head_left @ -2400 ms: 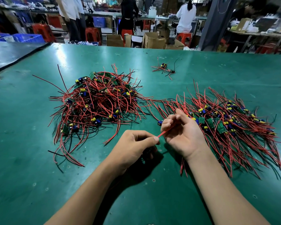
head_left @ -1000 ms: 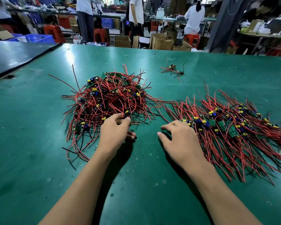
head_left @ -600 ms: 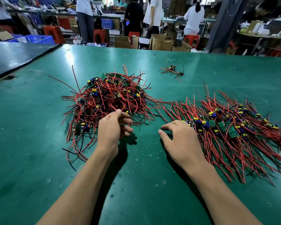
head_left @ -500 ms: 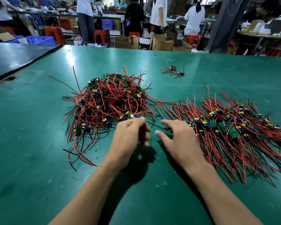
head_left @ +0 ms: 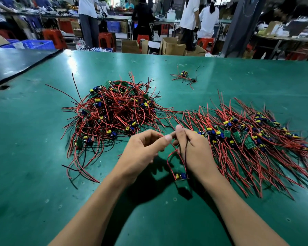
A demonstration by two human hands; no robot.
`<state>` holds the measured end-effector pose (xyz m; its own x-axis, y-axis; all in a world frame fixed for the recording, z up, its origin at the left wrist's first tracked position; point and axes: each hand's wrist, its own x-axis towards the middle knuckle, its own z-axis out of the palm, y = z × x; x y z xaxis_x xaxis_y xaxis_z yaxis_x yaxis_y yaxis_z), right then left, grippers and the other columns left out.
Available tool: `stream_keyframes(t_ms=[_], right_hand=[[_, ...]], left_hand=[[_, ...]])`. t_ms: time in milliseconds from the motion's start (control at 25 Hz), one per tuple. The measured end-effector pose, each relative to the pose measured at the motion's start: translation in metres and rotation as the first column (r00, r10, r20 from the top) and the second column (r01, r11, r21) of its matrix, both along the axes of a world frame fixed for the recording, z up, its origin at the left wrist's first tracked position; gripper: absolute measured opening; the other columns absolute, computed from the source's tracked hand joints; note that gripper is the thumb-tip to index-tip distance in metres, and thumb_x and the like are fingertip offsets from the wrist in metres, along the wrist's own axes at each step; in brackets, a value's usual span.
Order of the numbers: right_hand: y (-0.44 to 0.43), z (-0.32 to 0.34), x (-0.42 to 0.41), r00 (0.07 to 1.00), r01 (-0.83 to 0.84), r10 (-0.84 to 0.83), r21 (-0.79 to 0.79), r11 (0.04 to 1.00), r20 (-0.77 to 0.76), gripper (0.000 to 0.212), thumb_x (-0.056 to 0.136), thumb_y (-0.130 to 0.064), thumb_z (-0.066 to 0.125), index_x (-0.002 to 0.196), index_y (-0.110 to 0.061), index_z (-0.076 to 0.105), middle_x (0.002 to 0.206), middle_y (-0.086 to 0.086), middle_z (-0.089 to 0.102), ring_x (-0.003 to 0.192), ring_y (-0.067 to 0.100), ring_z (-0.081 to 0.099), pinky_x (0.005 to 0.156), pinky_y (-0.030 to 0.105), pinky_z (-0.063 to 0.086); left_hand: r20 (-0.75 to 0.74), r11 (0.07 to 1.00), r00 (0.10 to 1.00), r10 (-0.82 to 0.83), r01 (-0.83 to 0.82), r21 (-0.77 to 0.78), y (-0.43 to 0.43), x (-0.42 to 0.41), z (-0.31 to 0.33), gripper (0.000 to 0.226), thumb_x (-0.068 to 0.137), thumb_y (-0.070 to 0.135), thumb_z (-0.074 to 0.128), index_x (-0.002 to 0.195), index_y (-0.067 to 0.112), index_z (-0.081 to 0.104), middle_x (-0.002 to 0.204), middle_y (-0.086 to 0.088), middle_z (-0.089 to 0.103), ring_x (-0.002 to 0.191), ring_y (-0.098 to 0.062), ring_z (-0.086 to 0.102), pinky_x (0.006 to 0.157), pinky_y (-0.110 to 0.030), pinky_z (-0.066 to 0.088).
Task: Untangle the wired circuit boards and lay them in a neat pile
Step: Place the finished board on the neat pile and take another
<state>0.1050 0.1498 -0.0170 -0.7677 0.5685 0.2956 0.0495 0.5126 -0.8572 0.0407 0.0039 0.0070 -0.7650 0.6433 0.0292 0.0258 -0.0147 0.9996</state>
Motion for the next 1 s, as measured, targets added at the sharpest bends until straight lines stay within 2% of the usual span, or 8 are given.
stream_keyframes(t_ms=[240,400,480,600,680,720,880,1000], right_hand=[[0.006,0.002,-0.001,0.989,0.141,-0.146,-0.176,0.974,-0.016,0.051,0.107,-0.045,0.039,0.075,-0.019,0.069,0.064,-0.006,0.055,0.058,0.016,0.051,0.066,0.037,0.044],[0.011,0.001,-0.001,0.977,0.179,-0.207,-0.340,0.923,-0.048,0.054,0.106,-0.048,0.038,0.074,-0.017,0.068,0.058,-0.008,0.053,0.045,0.016,0.047,0.056,0.033,0.036],[0.014,0.001,-0.002,0.979,0.175,-0.199,-0.326,0.929,-0.041,0.046,0.105,-0.046,0.043,0.077,-0.018,0.068,0.058,-0.008,0.055,0.054,0.021,0.051,0.061,0.039,0.042],[0.012,0.002,-0.004,0.990,0.068,-0.114,-0.414,0.908,-0.087,0.012,0.099,-0.033,0.062,0.106,-0.024,0.063,0.067,-0.006,0.061,0.056,0.015,0.054,0.066,0.038,0.046],[0.007,0.003,-0.004,0.990,-0.004,-0.062,-0.473,0.881,-0.123,0.032,0.095,-0.021,0.069,0.123,-0.019,0.054,0.070,-0.005,0.063,0.055,0.012,0.059,0.063,0.034,0.052],[0.006,0.004,-0.004,0.986,-0.030,-0.052,-0.471,0.881,-0.160,0.032,0.093,-0.017,0.071,0.121,-0.016,0.054,0.072,-0.004,0.064,0.056,0.013,0.062,0.062,0.034,0.055],[0.003,0.011,0.002,0.972,-0.218,0.166,-0.377,0.900,-0.165,0.010,0.088,-0.016,0.075,0.097,-0.017,0.072,0.078,-0.001,0.072,0.066,0.011,0.065,0.063,0.023,0.055],[-0.002,0.012,0.005,0.904,-0.413,0.407,-0.515,0.751,-0.131,0.024,0.081,-0.039,0.074,0.101,-0.027,0.079,0.087,-0.005,0.074,0.068,0.008,0.063,0.063,0.019,0.053]], left_hand=[[-0.121,0.925,0.919,-0.375,0.362,-0.116,0.003,0.010,-0.006,0.024,0.076,0.029,0.083,0.096,0.018,0.074,0.099,0.003,0.074,0.094,-0.012,0.070,0.089,-0.025,0.054],[-0.346,0.929,0.872,-0.347,0.268,-0.256,0.007,0.017,-0.010,0.027,0.073,0.036,0.083,0.096,0.027,0.075,0.099,0.015,0.071,0.101,-0.001,0.065,0.097,-0.022,0.046],[-0.366,0.964,0.895,-0.254,0.203,-0.171,0.010,0.021,-0.010,0.019,0.079,0.032,0.078,0.095,0.022,0.076,0.093,0.010,0.074,0.090,-0.002,0.066,0.091,-0.028,0.051],[-0.245,0.990,0.965,-0.096,0.117,0.073,0.011,0.017,-0.006,0.011,0.088,0.021,0.065,0.095,0.016,0.071,0.082,-0.002,0.076,0.082,-0.019,0.071,0.086,-0.034,0.054],[-0.045,0.968,0.998,-0.043,0.052,0.245,0.008,0.009,0.000,0.011,0.093,0.013,0.060,0.100,0.012,0.068,0.075,-0.006,0.072,0.076,-0.025,0.069,0.081,-0.033,0.057],[0.079,0.950,0.996,-0.050,0.023,0.312,0.005,0.005,0.004,0.013,0.092,0.014,0.058,0.102,0.010,0.067,0.073,-0.008,0.068,0.071,-0.025,0.067,0.075,-0.034,0.057],[0.425,0.896,0.874,-0.237,0.028,0.443,-0.007,-0.009,0.014,0.021,0.087,0.026,0.055,0.094,0.011,0.068,0.067,-0.005,0.057,0.046,-0.016,0.047,0.054,-0.029,0.049],[0.547,0.886,0.747,-0.378,0.121,0.447,-0.008,-0.010,0.011,0.019,0.088,0.024,0.049,0.084,0.011,0.063,0.056,-0.001,0.043,0.036,-0.010,0.032,0.044,-0.024,0.039]])
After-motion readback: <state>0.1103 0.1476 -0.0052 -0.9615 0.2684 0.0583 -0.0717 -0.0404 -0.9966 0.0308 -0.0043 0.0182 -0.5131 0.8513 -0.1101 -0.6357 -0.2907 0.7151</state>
